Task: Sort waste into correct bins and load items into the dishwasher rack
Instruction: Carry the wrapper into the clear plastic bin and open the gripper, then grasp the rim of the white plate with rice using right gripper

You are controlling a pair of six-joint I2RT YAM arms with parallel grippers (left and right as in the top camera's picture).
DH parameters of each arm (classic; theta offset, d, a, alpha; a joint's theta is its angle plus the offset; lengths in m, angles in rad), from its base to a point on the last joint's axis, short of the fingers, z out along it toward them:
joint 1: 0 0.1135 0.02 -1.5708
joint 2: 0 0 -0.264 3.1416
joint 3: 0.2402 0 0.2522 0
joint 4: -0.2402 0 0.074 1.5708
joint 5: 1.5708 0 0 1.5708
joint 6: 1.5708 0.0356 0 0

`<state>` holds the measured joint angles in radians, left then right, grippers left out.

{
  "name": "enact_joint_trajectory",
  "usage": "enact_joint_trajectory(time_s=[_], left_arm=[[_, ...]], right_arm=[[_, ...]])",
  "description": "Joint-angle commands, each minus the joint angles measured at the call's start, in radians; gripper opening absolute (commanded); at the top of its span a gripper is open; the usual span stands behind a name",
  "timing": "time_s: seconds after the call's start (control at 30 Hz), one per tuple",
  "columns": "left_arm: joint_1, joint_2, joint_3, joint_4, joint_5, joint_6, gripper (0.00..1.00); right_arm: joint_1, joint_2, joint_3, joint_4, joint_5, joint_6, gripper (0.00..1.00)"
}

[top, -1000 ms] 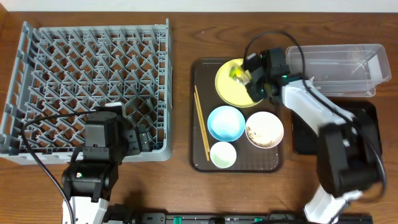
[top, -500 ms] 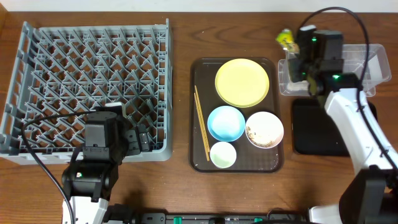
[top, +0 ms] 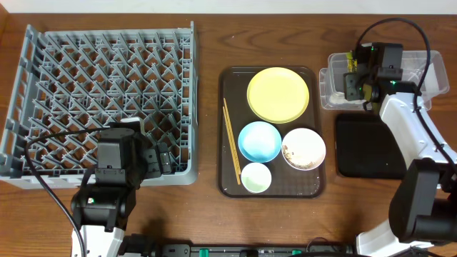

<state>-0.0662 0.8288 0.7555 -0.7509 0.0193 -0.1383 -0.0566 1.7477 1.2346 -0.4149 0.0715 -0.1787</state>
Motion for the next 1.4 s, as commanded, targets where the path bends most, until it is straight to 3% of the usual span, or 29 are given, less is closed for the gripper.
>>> enact_joint_trajectory(time_s=[0.0,0.1,0.2,0.33,0.47,0.9,1.07,1.13,1.2,1.37], left_arm=[[0.006,0.0,0.021,0.004,-0.005,-0.014,0.95],[0.006,0.0,0.021,0.004,-0.005,-0.014,0.95],[0.006,0.0,0.021,0.004,-0.005,-0.014,0.95],[0.006,0.0,0.021,0.004,-0.005,-0.014,0.95],[0.006,0.0,0.021,0.004,-0.005,-0.014,0.95],[0.006,0.0,0.021,0.003,-0.005,-0.014,0.95],[0.006,0.0,0.021,0.004,-0.005,-0.014,0.95],[0.006,0.0,0.021,0.004,-0.005,-0.014,0.95],[0.006,0.0,0.021,0.004,-0.005,-0.014,0.95],[0.006,0.0,0.021,0.004,-0.005,-0.014,0.95]], right_arm=[[-0.001,-0.066,0.001,0.002,-0.026,0.008,0.62],[-0.001,-0.137,0.001,0.002,-0.103,0.007,0.72],[-0.001,-0.192,0.001,0.003,-0.156,0.008,0.68],[-0.001,-0.194,-0.001,0.003,-0.158,0.01,0.23],[-0.002,-0.134,-0.001,0.003,-0.158,0.01,0.01],[-0.002,0.116,-0.001,0.052,-0.038,0.075,0.04],[-0.002,0.047,0.003,0.063,-0.039,0.074,0.09],[-0.002,-0.003,0.003,0.076,-0.039,0.074,0.21],[-0.002,-0.047,0.003,0.092,-0.039,0.074,0.25],[-0.002,-0.138,0.003,0.078,-0.078,0.074,0.27]])
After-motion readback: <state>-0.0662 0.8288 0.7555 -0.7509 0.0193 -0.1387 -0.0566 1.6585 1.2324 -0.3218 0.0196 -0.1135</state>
